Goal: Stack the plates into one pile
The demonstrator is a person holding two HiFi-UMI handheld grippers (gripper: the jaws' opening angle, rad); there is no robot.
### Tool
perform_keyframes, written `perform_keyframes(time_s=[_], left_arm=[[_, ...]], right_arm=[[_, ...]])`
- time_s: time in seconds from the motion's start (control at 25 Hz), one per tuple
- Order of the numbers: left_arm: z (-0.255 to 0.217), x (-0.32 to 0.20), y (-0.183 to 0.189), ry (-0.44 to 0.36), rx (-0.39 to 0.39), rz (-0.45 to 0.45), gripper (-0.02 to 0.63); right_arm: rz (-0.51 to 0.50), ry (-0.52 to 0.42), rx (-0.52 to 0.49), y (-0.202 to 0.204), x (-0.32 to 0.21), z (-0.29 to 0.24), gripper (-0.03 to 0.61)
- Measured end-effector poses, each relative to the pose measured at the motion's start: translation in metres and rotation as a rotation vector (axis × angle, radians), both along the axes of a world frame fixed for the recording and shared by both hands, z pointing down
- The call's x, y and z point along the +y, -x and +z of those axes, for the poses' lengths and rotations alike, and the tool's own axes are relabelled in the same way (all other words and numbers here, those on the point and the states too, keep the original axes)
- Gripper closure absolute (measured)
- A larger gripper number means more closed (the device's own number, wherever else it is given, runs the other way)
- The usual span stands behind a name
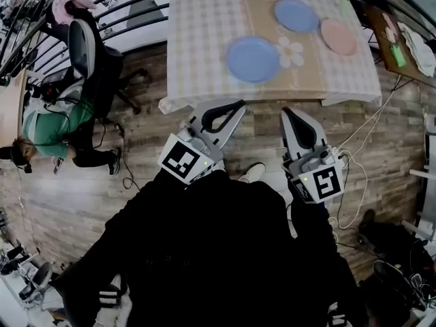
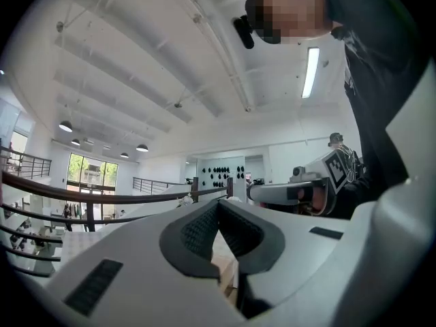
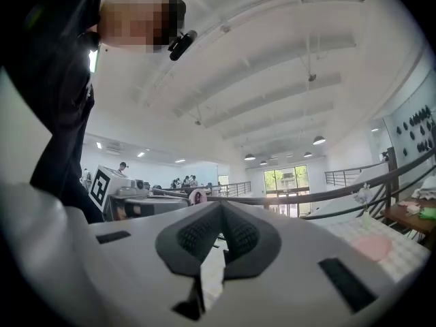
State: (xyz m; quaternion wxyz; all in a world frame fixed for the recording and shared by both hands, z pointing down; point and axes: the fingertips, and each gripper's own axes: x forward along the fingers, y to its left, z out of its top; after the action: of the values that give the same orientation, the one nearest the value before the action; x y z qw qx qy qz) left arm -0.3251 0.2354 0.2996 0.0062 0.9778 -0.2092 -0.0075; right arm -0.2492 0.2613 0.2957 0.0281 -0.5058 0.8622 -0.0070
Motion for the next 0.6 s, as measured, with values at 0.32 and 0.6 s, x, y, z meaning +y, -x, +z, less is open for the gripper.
perform_keyframes(time_s=[0.32,0.6], left_arm=[[0.001,0.008,-0.015,-0.025,-0.011,-0.022,0.594],[0.001,0.025,-0.026,-0.029,-0.02,-0.034,0.594]], right_arm=[[0.011,0.001,0.004,-0.015,0.006,0.002,0.574],[0.011,0.002,-0.002,-0.029,0.023,0.004,0.574]])
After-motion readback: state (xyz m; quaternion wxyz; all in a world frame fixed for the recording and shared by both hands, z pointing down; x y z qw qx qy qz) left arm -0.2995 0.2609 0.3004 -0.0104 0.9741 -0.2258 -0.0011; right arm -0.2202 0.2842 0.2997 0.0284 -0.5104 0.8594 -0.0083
